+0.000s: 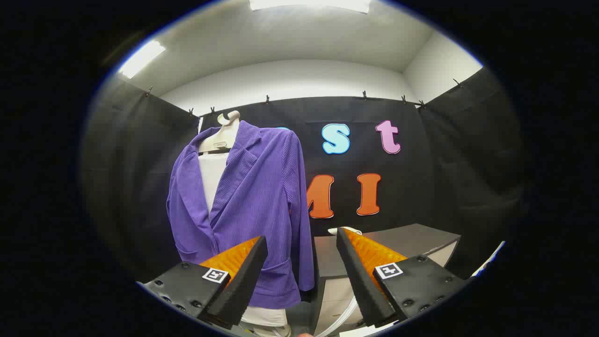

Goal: Iron the clothes twice with a garment steamer, once on the left side and once on the right side.

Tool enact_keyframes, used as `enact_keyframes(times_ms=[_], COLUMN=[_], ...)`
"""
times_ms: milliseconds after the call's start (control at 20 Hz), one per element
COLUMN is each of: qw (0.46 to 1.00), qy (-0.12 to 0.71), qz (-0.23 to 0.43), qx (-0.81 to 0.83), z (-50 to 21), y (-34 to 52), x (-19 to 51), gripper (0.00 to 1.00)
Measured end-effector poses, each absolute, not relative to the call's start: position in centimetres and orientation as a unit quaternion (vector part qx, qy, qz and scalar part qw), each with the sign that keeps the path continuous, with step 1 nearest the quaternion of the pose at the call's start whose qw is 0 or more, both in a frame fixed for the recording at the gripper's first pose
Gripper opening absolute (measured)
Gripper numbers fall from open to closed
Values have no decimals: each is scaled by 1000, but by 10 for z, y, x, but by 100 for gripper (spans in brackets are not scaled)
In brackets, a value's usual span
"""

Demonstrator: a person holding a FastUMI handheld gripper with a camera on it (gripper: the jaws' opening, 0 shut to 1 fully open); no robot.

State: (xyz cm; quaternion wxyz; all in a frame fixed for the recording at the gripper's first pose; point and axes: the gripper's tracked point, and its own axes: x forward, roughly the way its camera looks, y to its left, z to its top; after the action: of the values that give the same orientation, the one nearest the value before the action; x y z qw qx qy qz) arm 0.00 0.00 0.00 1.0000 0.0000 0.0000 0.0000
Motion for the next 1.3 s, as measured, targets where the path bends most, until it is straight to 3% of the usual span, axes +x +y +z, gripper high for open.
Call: enact_keyframes(times_ms=[1300], qw=[1000], qy=[-1], qz=[-2], qx=[1], z=[0], y=[5], x=[9], gripper=[99])
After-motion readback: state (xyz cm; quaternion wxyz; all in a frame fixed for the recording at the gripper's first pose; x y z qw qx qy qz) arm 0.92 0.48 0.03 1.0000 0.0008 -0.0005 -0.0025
